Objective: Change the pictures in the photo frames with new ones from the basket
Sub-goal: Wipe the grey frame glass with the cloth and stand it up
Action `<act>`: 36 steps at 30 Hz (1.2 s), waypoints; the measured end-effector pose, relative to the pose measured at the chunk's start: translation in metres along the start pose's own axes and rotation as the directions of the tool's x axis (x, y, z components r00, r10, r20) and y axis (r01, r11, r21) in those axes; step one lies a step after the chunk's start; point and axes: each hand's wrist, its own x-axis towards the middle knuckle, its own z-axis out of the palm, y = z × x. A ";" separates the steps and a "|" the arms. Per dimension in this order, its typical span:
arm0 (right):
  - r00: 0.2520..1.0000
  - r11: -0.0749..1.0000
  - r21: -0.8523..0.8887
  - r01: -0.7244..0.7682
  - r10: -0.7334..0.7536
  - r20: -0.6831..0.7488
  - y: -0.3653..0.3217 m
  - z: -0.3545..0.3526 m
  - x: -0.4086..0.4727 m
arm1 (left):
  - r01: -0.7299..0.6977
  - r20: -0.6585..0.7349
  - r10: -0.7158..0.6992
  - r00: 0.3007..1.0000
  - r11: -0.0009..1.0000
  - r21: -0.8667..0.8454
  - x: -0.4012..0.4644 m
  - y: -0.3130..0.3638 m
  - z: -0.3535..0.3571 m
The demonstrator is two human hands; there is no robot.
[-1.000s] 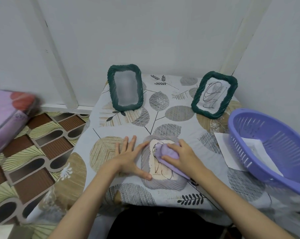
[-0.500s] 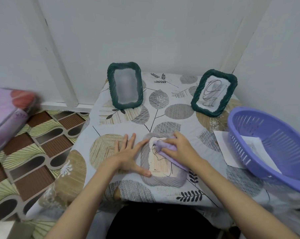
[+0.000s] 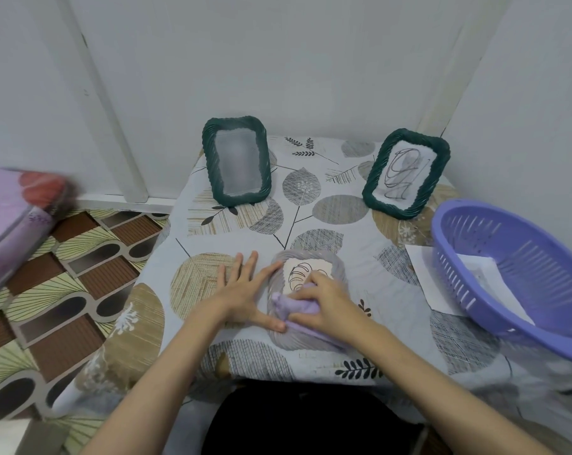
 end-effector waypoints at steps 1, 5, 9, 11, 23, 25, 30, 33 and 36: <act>1.000 1.000 0.001 0.005 -0.005 0.027 -0.002 -0.002 -0.007 | -0.001 -0.006 0.001 1.000 1.000 0.000 0.000 0.000 0.000; 0.997 0.997 -0.051 -0.057 0.059 0.043 0.008 -0.017 -0.007 | -0.013 -0.008 0.013 1.000 1.000 0.006 0.000 0.000 0.000; 0.987 0.992 -0.039 -0.121 0.116 -0.110 0.001 -0.010 0.021 | -0.017 -0.012 0.017 1.000 1.000 0.008 0.000 -0.001 0.002; 0.991 0.995 0.003 -0.097 0.096 -0.092 -0.005 -0.001 0.020 | -0.018 -0.026 0.018 0.999 1.000 0.017 0.000 -0.002 0.003; 0.986 0.993 -0.034 -0.110 0.104 -0.132 -0.008 -0.001 0.025 | -0.020 -0.031 0.020 0.999 1.000 0.024 0.000 -0.003 0.003; 0.995 0.997 -0.015 -0.072 0.071 -0.075 -0.010 0.004 0.014 | -0.021 -0.033 0.022 0.999 1.000 0.019 0.001 -0.003 0.003; 0.993 0.995 -0.082 -0.057 0.065 0.096 0.014 -0.025 -0.014 | -0.005 -0.012 0.005 1.000 1.000 0.026 0.001 -0.004 0.003; 0.991 0.989 -0.079 -0.126 0.121 -0.062 0.029 -0.039 -0.004 | -0.003 -0.011 0.004 1.000 1.000 0.010 0.001 -0.003 0.002; 0.992 0.992 -0.096 -0.079 0.069 -0.102 0.023 -0.023 0.002 | -0.007 -0.005 0.007 1.000 1.000 0.001 0.000 -0.003 0.002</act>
